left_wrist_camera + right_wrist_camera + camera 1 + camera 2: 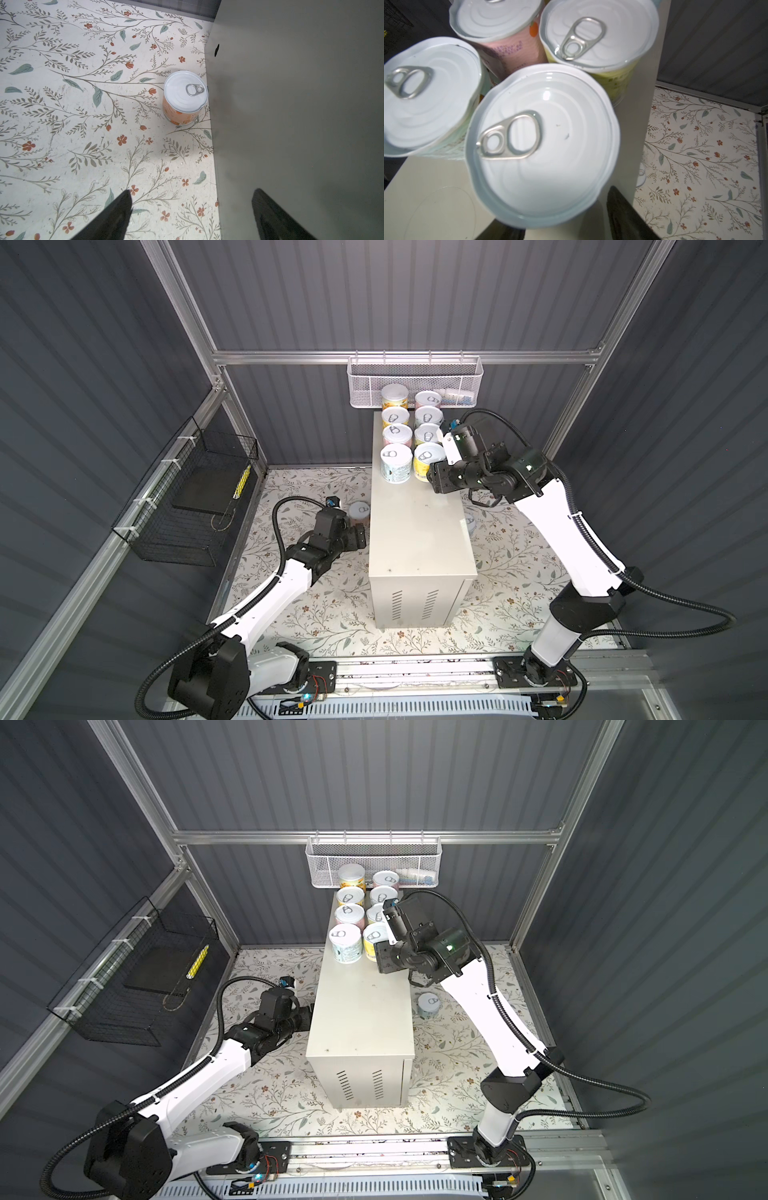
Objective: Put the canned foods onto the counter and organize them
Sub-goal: 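Open the right gripper and withdraw it while the left gripper rises from the floor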
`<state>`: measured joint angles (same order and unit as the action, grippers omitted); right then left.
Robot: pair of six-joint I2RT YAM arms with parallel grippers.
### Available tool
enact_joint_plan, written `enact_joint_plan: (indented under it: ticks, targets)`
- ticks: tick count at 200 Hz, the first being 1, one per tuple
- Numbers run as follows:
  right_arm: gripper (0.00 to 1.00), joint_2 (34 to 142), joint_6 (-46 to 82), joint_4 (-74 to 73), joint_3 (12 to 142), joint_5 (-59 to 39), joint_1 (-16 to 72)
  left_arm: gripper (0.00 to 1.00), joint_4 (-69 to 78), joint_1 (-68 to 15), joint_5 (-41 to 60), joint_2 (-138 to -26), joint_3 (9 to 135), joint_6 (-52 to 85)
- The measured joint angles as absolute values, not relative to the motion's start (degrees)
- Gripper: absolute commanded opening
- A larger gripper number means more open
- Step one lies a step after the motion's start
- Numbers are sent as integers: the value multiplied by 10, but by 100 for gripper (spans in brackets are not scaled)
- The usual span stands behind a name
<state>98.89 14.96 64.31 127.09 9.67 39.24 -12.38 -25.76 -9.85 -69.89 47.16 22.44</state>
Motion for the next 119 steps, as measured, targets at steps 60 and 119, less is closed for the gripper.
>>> enact_joint_plan:
  ticks: [60,119]
  targets:
    - [69,978,150,642,1267,63,385,96,-124,-253,-105,-713,472,218]
    - [80,795,165,522,1078,-58,383,99,-105,-215,-88,-823,541,211]
